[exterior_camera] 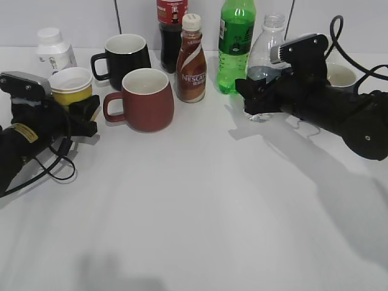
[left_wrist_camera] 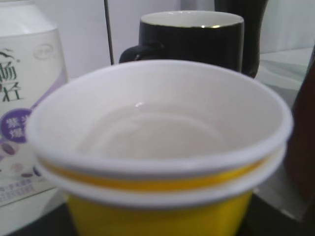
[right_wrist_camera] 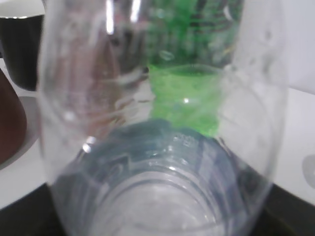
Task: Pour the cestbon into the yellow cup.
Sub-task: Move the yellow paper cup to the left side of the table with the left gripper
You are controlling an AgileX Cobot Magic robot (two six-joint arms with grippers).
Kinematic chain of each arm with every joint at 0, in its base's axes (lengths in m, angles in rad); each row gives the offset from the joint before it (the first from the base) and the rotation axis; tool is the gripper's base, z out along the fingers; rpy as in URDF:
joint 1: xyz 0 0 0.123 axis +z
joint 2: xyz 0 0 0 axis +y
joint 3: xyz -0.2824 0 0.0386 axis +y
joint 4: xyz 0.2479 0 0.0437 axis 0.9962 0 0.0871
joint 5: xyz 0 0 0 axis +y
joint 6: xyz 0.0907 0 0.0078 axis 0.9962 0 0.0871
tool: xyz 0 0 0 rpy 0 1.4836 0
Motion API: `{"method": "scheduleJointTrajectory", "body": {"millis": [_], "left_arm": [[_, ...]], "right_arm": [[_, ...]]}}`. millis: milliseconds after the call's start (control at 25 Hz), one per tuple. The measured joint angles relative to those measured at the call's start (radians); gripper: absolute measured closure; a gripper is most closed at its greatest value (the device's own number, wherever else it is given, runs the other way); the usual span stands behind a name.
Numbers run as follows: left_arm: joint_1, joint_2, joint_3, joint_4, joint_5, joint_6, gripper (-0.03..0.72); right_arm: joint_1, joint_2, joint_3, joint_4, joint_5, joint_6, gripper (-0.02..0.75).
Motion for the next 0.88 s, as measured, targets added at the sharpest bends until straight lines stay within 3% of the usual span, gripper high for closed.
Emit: {"method": "scheduleJointTrajectory", "body": {"millis": [640, 880], "left_arm": [[0.0, 0.002, 0.001, 0.035, 0.006, 0.0, 0.17], [0.0, -0.011, 0.054, 0.029, 0.009, 0.0, 0.146]], "right_arm": [[0.0, 0.0, 0.0, 0.0, 0.0, 0.0, 0.266], [0.0, 0.0, 0.0, 0.0, 0.0, 0.0, 0.266]]}}
